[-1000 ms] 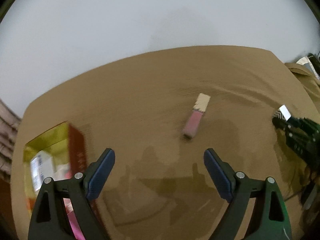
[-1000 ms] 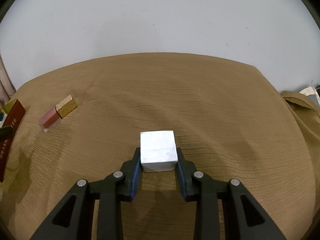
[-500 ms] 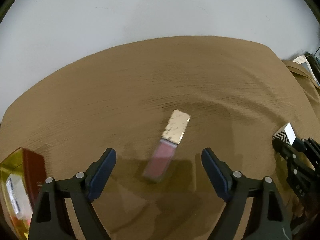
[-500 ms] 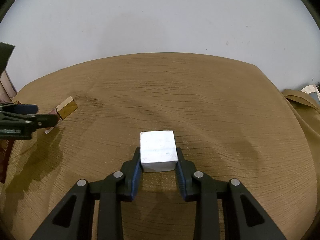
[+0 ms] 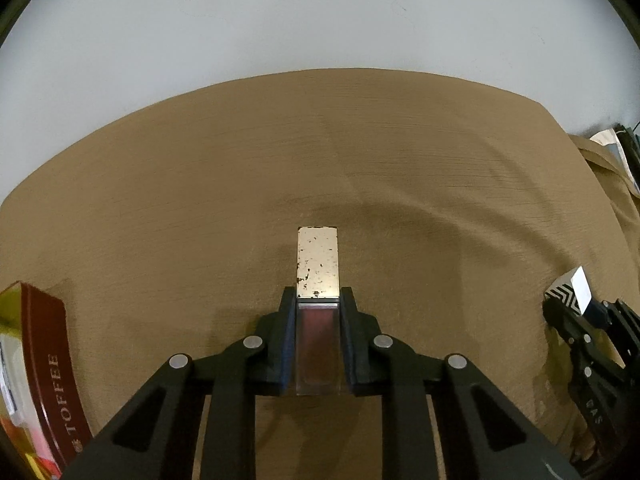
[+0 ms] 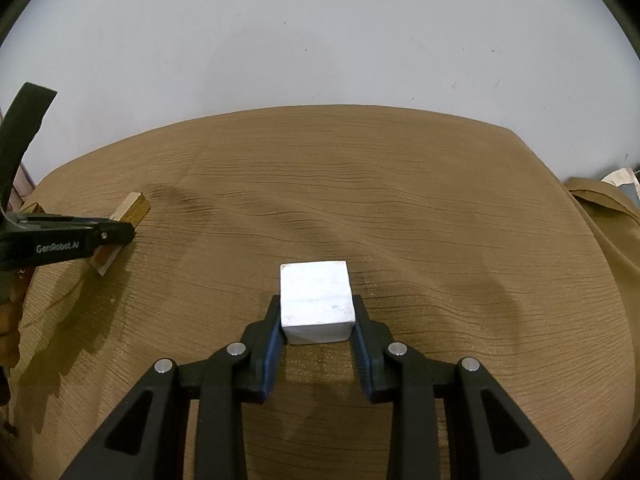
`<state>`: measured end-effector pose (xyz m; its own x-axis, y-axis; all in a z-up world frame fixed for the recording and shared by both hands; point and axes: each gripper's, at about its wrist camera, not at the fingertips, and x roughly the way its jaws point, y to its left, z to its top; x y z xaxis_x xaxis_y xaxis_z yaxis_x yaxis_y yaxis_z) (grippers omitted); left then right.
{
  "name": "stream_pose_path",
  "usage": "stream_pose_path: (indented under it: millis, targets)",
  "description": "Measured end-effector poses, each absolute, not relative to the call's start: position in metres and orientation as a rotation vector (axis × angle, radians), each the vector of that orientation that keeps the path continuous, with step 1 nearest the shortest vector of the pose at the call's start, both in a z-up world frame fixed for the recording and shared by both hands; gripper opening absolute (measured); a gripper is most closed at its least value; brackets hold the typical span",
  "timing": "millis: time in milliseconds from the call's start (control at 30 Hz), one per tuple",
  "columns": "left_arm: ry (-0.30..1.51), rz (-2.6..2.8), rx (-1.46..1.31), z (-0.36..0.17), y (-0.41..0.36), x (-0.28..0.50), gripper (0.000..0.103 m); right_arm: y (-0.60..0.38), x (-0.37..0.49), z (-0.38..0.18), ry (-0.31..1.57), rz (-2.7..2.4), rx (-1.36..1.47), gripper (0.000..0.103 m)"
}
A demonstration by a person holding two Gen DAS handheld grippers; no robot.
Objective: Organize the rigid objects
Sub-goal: 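Carry the lip gloss with the left gripper and lower it into the tin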
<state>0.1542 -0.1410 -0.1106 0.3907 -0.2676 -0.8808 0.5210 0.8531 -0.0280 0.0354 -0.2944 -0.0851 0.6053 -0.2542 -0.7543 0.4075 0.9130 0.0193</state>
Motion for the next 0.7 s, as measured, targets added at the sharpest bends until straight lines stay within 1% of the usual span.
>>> stream_pose_path:
  millis: [233, 567, 700]
  targets:
    - [1.06, -0.472, 0.255, -0.106, -0.136, 0.146, 0.017, -0.294, 0.035, -0.085, 0.838, -0.39, 0.197, 0.031]
    - [1.025, -0.47, 0.248, -0.073, -0.118, 0.123, 0.017, -0.292, 0.035, -0.085, 0.839, -0.392, 0.195, 0.031]
    - [1.035, -0.458, 0.245, -0.069, -0.11, 0.12, 0.017, -0.291, 0.037, -0.086, 0.842, -0.395, 0.188, 0.031]
